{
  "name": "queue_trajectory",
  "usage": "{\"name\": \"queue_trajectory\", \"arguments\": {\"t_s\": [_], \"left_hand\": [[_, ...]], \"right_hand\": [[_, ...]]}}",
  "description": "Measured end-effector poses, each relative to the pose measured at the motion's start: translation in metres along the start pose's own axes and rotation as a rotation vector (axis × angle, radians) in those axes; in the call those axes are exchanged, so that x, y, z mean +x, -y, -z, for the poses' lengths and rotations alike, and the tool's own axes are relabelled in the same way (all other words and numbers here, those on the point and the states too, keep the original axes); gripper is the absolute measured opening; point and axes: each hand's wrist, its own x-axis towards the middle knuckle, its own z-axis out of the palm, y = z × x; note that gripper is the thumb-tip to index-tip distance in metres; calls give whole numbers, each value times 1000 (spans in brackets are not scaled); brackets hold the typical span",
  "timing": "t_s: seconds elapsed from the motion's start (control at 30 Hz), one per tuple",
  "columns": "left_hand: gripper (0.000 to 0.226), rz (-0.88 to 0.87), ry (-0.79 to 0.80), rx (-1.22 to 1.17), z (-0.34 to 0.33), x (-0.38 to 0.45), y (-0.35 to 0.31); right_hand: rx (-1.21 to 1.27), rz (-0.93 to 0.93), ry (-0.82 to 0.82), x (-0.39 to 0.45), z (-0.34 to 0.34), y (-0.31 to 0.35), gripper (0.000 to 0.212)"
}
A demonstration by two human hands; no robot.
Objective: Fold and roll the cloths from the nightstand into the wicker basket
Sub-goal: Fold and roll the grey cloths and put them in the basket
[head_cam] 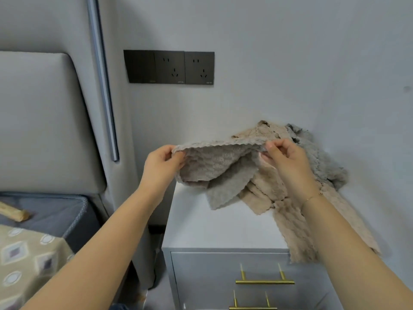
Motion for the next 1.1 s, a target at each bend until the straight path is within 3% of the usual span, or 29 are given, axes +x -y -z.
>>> {"name": "queue_trajectory", "arguments": {"t_s": [0.2,0.3,0.47,0.63,0.73,0.83,0.93,1.0,1.1], "left_hand": [[9,-281,-94,-84,-10,21,-40],[8,-424,-78,-8,5,2,-44],[12,-457,13,230,39,-51,-22],[11,-226,251,483,68,-91,18],[4,-130,420,566,77,-97,34],[11,-84,537,551,80,-95,38],[11,21,653,426,80,-89,35],[11,69,663,351,78,-80,32],[46,104,621,302,69,-55,32]], "right_hand": [[75,286,-82,11,-4,16,10],[44,384,-77,-4,2,30,10],[-111,454,4,-49,16,50,8],[-401,204,390,-79,39,29,9],[-609,-33,712,-86,54,3,25],[-572,-150,914,-93,58,-7,18],[-455,-209,963,-95,61,-4,8],[-386,-262,883,-94,59,-3,16],[-350,-319,686,-82,57,-19,27]]}}
